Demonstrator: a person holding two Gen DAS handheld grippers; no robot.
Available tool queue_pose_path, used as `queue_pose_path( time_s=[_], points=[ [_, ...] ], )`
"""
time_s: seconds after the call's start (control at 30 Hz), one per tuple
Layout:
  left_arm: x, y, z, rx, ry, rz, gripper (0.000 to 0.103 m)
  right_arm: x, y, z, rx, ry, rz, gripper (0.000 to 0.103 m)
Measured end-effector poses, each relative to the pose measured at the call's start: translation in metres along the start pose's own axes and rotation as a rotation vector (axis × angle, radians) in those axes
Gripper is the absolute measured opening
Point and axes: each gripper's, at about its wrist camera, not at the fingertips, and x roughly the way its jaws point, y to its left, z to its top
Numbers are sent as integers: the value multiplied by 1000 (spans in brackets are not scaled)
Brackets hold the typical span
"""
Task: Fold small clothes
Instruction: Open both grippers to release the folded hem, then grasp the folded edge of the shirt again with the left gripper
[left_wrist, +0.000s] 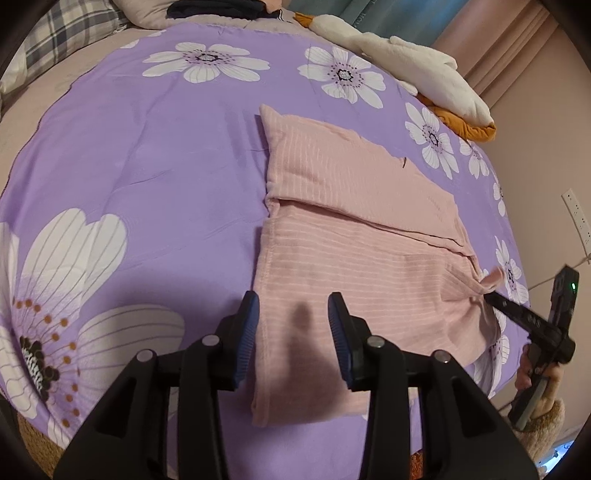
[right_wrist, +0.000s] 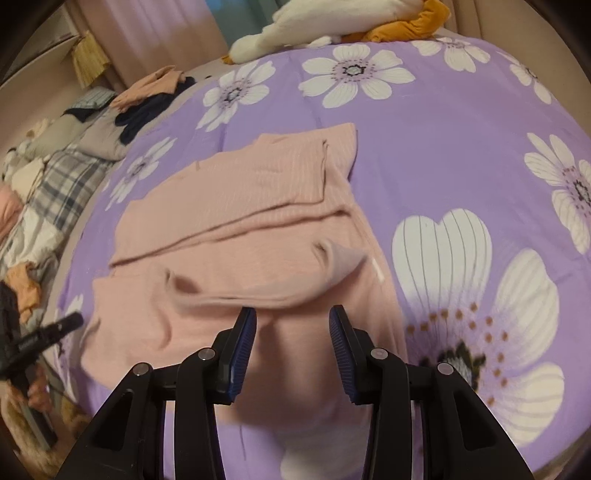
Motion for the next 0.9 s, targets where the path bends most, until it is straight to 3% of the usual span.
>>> queue_pose_path(
  time_s=[0.13,0.2,0.23,0.47,0.53,0.7,0.83,0.9],
  points=[
    [6,0,4,-3,13,8,41,13,-8,11,44,21,-26,41],
    [8,0,5,-3,13,8,55,9,-14,12,64,5,-10,41],
    [8,0,5,-1,11,9,57,4,-17,11,70,-2,-3,41],
    [23,-1,11,17,26,14,56,-8,-33,6,79,15,58,41],
    [28,-3,11,30,26,17,52,-4,-31,3,59,35,53,41],
    [35,-4,12,54,8,52,15,5,-27,0,26,55,36,41],
    [37,-5,10,75,-2,66,11,8,-27,5,12,50,-8,41],
    [36,-5,10,76,-9,64,9,11,-29,8,15,62,11,41]
  ],
)
